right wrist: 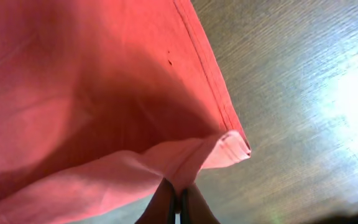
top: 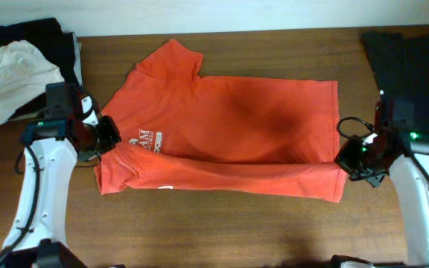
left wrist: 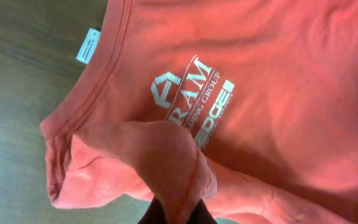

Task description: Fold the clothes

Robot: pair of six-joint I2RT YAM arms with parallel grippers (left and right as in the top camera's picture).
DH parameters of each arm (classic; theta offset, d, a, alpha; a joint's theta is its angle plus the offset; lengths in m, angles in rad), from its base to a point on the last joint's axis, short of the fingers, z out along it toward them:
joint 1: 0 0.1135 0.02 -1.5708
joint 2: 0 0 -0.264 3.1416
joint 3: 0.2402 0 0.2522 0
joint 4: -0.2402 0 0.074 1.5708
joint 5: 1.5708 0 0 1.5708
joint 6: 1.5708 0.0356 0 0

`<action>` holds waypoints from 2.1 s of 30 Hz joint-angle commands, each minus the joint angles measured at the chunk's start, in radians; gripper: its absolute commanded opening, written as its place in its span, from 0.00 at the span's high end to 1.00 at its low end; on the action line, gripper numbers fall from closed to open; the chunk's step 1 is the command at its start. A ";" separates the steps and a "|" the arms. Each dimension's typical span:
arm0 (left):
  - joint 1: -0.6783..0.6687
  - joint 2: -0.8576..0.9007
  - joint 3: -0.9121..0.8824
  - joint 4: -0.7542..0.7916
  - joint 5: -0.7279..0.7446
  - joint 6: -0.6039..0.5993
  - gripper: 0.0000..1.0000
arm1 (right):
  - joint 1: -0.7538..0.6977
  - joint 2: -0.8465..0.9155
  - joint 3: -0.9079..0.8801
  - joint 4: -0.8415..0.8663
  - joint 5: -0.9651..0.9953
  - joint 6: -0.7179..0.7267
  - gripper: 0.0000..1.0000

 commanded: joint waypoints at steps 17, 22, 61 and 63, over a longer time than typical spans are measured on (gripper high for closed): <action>0.006 0.249 0.001 0.222 -0.022 -0.009 0.37 | -0.007 0.148 -0.008 0.165 0.012 -0.003 0.11; 0.015 0.165 0.104 0.203 -0.022 -0.008 0.17 | -0.012 0.147 0.163 0.170 0.008 -0.090 0.01; -0.235 1.141 0.835 0.691 -0.116 0.440 0.67 | 0.126 0.523 0.259 0.748 -0.111 -0.045 0.01; -0.235 1.141 0.835 0.693 -0.116 0.408 0.88 | 0.111 0.523 0.291 0.856 -0.055 -0.086 0.01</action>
